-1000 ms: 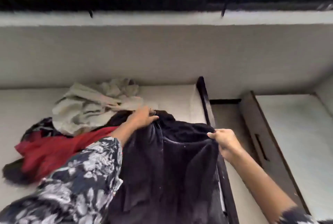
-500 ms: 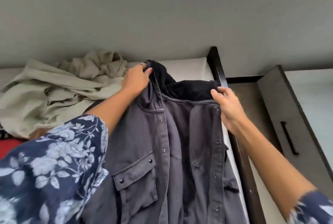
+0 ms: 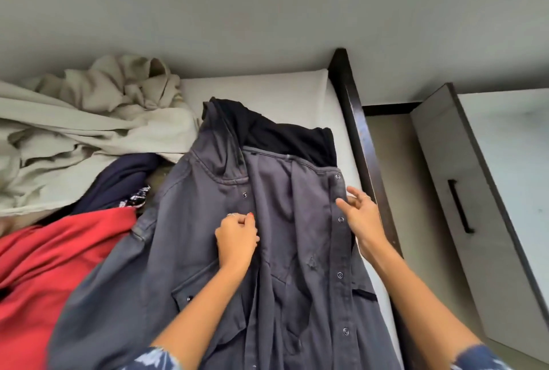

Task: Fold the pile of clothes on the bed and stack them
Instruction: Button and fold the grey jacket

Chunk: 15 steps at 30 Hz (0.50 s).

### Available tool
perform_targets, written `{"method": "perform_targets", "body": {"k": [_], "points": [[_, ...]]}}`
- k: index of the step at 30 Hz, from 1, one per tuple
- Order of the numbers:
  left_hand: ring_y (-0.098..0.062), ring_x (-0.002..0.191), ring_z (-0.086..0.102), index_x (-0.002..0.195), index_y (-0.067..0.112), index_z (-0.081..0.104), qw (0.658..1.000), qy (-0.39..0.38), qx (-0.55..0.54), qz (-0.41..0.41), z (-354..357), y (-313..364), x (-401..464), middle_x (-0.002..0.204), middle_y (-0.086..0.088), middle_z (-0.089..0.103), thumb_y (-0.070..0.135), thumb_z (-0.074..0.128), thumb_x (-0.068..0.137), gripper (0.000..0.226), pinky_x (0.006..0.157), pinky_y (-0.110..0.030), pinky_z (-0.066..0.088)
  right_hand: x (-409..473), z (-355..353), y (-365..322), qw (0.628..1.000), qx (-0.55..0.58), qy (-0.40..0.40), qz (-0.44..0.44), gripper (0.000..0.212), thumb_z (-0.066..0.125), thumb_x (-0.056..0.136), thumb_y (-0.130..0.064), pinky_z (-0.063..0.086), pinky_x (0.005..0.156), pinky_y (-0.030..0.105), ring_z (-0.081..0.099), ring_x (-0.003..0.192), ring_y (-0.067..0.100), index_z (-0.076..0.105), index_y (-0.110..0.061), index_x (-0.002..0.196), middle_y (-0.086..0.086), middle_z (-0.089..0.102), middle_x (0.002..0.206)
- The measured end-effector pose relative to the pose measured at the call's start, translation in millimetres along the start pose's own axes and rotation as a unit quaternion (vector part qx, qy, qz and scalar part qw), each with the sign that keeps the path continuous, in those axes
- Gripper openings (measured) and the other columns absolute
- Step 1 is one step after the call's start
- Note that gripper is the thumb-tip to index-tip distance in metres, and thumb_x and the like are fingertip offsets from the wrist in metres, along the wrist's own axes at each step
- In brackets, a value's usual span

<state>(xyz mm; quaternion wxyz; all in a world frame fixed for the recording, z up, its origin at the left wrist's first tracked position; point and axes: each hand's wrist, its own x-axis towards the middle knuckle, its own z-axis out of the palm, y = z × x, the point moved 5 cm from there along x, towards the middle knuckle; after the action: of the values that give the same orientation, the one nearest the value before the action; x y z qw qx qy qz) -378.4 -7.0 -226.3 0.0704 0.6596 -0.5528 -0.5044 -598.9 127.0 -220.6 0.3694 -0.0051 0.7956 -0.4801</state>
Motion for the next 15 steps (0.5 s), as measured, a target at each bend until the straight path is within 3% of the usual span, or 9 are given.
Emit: {"method": "perform_targets", "body": {"k": [2, 3, 4, 6, 8, 10, 12, 13, 15], "points": [[-0.009, 0.041, 0.06, 0.091, -0.006, 0.062, 0.974, -0.024, -0.159, -0.16, 13, -7, -4, 0.072, -0.015, 0.065, 0.024, 0.045, 0.099, 0.036, 0.043, -0.019, 0.049, 8, 4, -1, 1.0, 0.004, -0.003, 0.003, 0.041, 0.062, 0.092, -0.013, 0.052, 0.064, 0.021, 0.063, 0.087, 0.017, 0.049, -0.01, 0.131, 0.008, 0.066, 0.103], [-0.013, 0.05, 0.064, 0.097, -0.007, 0.061, 0.938, -0.05, -0.254, -0.229, 21, -4, -10, 0.079, -0.015, 0.065, 0.027, 0.04, 0.102, 0.04, 0.044, -0.017, 0.048, 11, 6, -3, 1.0, 0.01, 0.0, 0.003, 0.042, 0.064, 0.091, -0.017, 0.052, 0.067, 0.024, 0.063, 0.083, 0.018, 0.051, -0.008, 0.131, 0.009, 0.067, 0.1], [-0.017, 0.067, 0.066, 0.108, -0.006, 0.058, 0.892, -0.076, -0.346, -0.279, 27, 2, -15, 0.092, -0.016, 0.065, 0.03, 0.035, 0.103, 0.043, 0.052, -0.016, 0.05, 15, 9, -4, 1.0, 0.019, 0.005, 0.001, 0.043, 0.065, 0.09, -0.02, 0.052, 0.069, 0.026, 0.063, 0.083, 0.018, 0.053, -0.007, 0.13, 0.01, 0.067, 0.098], [-0.024, 0.109, 0.06, 0.131, -0.008, 0.046, 0.806, -0.09, -0.482, -0.331, 33, 13, -19, 0.126, -0.018, 0.057, 0.036, 0.033, 0.103, 0.054, 0.083, -0.02, 0.048, 18, 13, -13, 0.999, 0.017, 0.034, -0.023, 0.032, 0.065, 0.091, -0.019, 0.051, 0.068, 0.023, 0.062, 0.08, 0.015, 0.062, -0.005, 0.119, 0.007, 0.068, 0.088], [-0.024, 0.129, 0.048, 0.14, -0.005, 0.036, 0.724, -0.071, -0.584, -0.359, 36, 20, -19, 0.141, -0.016, 0.046, 0.042, 0.039, 0.1, 0.062, 0.097, -0.027, 0.042, 12, 20, -26, 0.996, 0.024, 0.054, -0.068, 0.016, 0.062, 0.092, -0.017, 0.048, 0.069, 0.026, 0.059, 0.077, 0.014, 0.067, -0.003, 0.097, 0.003, 0.067, 0.079], [-0.025, 0.129, 0.048, 0.143, -0.002, 0.03, 0.64, -0.035, -0.674, -0.367, 38, 27, -16, 0.144, -0.013, 0.043, 0.045, 0.047, 0.096, 0.068, 0.097, -0.03, 0.044, -3, 33, -41, 0.99, 0.025, 0.057, -0.125, 0.015, 0.061, 0.092, -0.019, 0.045, 0.068, 0.03, 0.056, 0.074, 0.012, 0.065, -0.005, 0.089, 0.004, 0.065, 0.077], [-0.025, 0.126, 0.05, 0.144, 0.0, 0.027, 0.563, 0.012, -0.742, -0.364, 40, 32, -12, 0.143, -0.012, 0.044, 0.043, 0.055, 0.092, 0.073, 0.093, -0.032, 0.047, -24, 47, -53, 0.982, -0.001, 0.061, -0.179, 0.013, 0.062, 0.092, -0.021, 0.043, 0.064, 0.025, 0.053, 0.068, 0.007, 0.064, -0.009, 0.089, 0.003, 0.064, 0.075], [-0.024, 0.123, 0.052, 0.144, 0.001, 0.027, 0.533, 0.034, -0.764, -0.363, 41, 34, -11, 0.141, -0.011, 0.045, 0.042, 0.059, 0.091, 0.075, 0.089, -0.03, 0.05, -35, 55, -59, 0.977, -0.018, 0.061, -0.203, 0.01, 0.062, 0.091, -0.021, 0.042, 0.062, 0.02, 0.052, 0.065, 0.005, 0.064, -0.011, 0.088, -0.001, 0.062, 0.073], [-0.017, 0.103, 0.06, 0.141, 0.004, 0.03, 0.499, 0.06, -0.784, -0.364, 44, 36, -5, 0.123, -0.009, 0.053, 0.041, 0.062, 0.089, 0.071, 0.065, -0.021, 0.054, -53, 71, -63, 0.971, -0.04, 0.053, -0.23, 0.007, 0.063, 0.091, -0.019, 0.04, 0.058, 0.014, 0.049, 0.06, 0.002, 0.063, -0.015, 0.085, -0.008, 0.059, 0.069]]}}
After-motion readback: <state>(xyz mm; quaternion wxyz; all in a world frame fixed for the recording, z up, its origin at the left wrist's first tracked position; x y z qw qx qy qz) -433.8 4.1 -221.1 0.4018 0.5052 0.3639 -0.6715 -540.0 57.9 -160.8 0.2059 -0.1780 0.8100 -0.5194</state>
